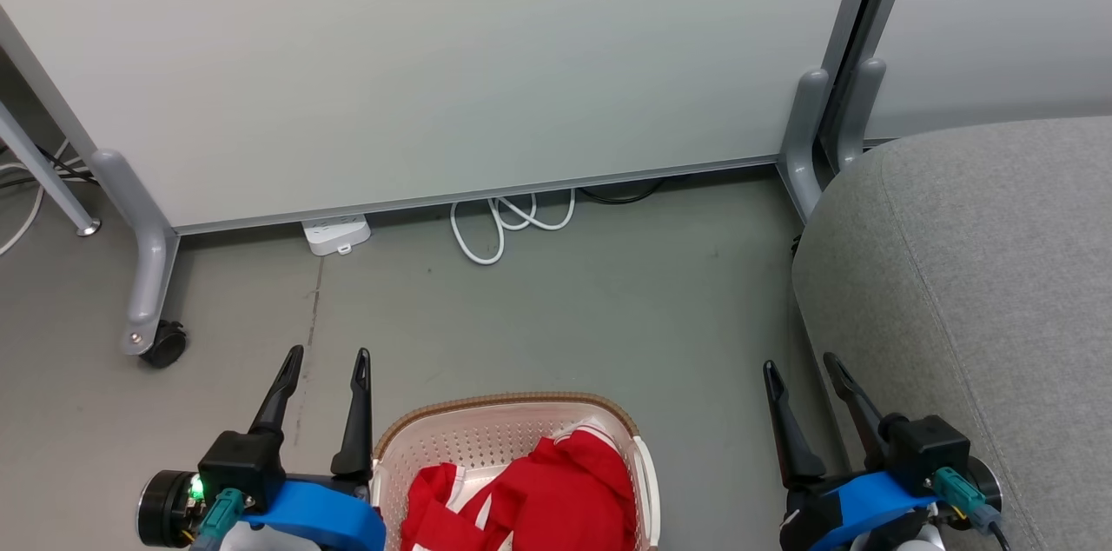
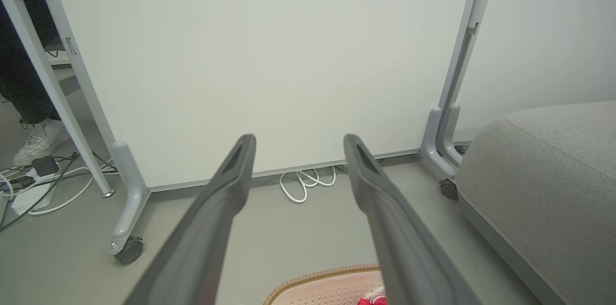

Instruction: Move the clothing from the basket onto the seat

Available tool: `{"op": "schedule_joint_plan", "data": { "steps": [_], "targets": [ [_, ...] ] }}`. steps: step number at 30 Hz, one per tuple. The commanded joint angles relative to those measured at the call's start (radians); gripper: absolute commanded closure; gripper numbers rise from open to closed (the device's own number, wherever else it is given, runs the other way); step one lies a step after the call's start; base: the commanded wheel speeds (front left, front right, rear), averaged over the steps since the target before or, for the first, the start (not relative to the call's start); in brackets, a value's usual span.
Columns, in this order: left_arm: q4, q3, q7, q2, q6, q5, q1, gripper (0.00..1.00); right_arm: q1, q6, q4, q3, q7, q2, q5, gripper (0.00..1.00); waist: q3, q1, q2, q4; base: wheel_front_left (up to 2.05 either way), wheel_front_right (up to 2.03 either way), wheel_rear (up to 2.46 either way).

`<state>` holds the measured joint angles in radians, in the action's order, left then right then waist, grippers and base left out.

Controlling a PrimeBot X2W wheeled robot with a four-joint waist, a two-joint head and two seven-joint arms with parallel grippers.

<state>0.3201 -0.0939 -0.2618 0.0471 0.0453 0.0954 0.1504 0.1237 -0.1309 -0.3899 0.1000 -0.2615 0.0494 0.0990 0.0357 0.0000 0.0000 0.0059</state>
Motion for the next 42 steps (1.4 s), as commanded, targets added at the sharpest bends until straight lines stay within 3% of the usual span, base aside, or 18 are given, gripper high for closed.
{"op": "schedule_joint_plan", "data": {
  "steps": [1,15,22,33,42],
  "targets": [
    [0.002,0.002,-0.005,0.006,-0.005,-0.001,0.008,0.00,0.010,0.000,-0.003,0.002,-0.006,0.002,0.000,0.00,0.000,0.0000,0.0000,-0.001,0.00,0.00,0.00],
    [0.008,0.004,-0.005,0.006,0.011,0.002,0.032,0.00,0.031,0.000,0.000,-0.007,-0.006,0.002,0.004,0.00,0.038,0.0000,0.0000,-0.001,0.00,0.00,0.00],
    [0.069,-0.028,-0.004,0.006,0.047,-0.014,0.141,0.00,0.093,0.000,0.021,-0.012,-0.005,0.001,-0.004,0.00,0.158,0.0000,0.0000,-0.023,0.00,0.00,0.00],
    [0.314,-0.140,-0.004,0.038,0.085,-0.018,0.359,0.00,0.234,0.000,0.057,0.008,-0.005,0.001,0.009,0.00,0.384,0.0000,0.0000,-0.101,0.00,0.00,0.00],
    [0.562,-0.336,-0.004,0.063,0.087,0.085,0.480,0.00,0.311,0.000,0.086,0.012,-0.004,0.001,0.011,0.00,0.515,0.0000,0.0000,-0.136,0.00,0.00,0.00]
  ]
}}
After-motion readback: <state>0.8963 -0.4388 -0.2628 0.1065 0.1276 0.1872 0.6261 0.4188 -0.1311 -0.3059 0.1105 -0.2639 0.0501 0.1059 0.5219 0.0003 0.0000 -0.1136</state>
